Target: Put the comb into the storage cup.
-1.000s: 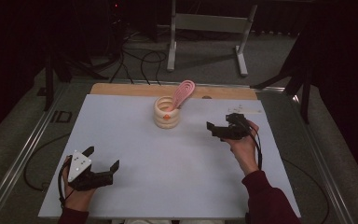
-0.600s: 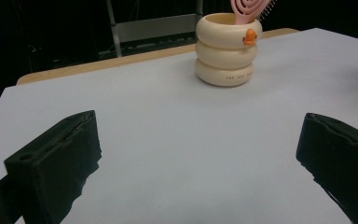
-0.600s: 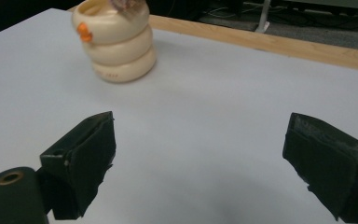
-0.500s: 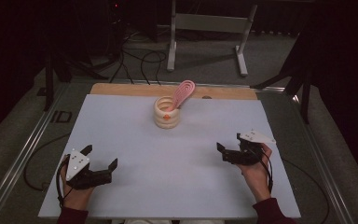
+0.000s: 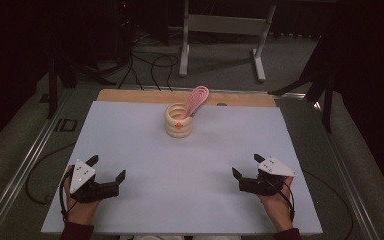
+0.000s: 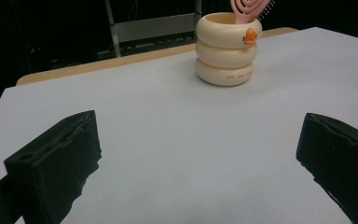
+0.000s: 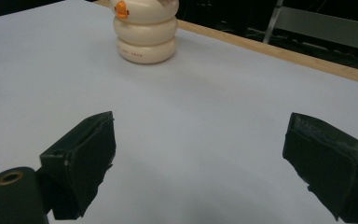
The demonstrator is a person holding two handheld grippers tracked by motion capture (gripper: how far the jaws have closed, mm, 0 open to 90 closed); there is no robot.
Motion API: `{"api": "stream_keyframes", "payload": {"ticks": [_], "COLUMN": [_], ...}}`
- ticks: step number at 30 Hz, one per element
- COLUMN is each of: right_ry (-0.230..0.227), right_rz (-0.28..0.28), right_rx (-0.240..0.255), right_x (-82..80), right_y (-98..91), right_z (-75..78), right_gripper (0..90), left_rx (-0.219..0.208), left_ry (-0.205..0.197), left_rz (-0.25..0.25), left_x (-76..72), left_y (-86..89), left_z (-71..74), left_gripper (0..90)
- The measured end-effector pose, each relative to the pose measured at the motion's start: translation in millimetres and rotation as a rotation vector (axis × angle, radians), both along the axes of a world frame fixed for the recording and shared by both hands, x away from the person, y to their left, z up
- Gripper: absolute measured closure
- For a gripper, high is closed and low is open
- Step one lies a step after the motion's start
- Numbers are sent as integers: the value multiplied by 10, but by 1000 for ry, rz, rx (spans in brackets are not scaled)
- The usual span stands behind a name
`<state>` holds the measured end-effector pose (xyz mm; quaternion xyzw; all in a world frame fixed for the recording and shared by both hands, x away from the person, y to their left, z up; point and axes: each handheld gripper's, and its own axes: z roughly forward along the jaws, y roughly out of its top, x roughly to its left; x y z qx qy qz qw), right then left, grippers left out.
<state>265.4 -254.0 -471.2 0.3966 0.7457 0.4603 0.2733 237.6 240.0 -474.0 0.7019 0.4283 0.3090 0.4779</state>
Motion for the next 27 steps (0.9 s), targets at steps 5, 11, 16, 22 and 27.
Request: {"api": "stream_keyframes", "payload": {"ticks": [5, 11, 16, 22, 27], "right_ry": [-15, -34, -39, -76, -69], "right_rz": [8, -11, -15, -46, -37], "right_rx": [28, 55, 62, 81, 79], "right_x": [-34, -85, -104, -140, -132], "right_y": [-48, -141, -165, -246, -249], "right_z": [-27, -93, -101, -96, -106], "right_gripper": [94, 94, 94, 93, 93], "left_rx": [-5, -9, -11, -20, -17], "left_ry": [-10, -12, -22, -25, -24], "left_rz": [-11, -20, -34, -32, -29], "left_x": [-12, -17, -33, -30, -32], "left_y": [23, 18, 17, 33, 32], "left_z": [9, -11, -21, -40, -41], "left_gripper": [2, 1, 1, 1, 1]}}
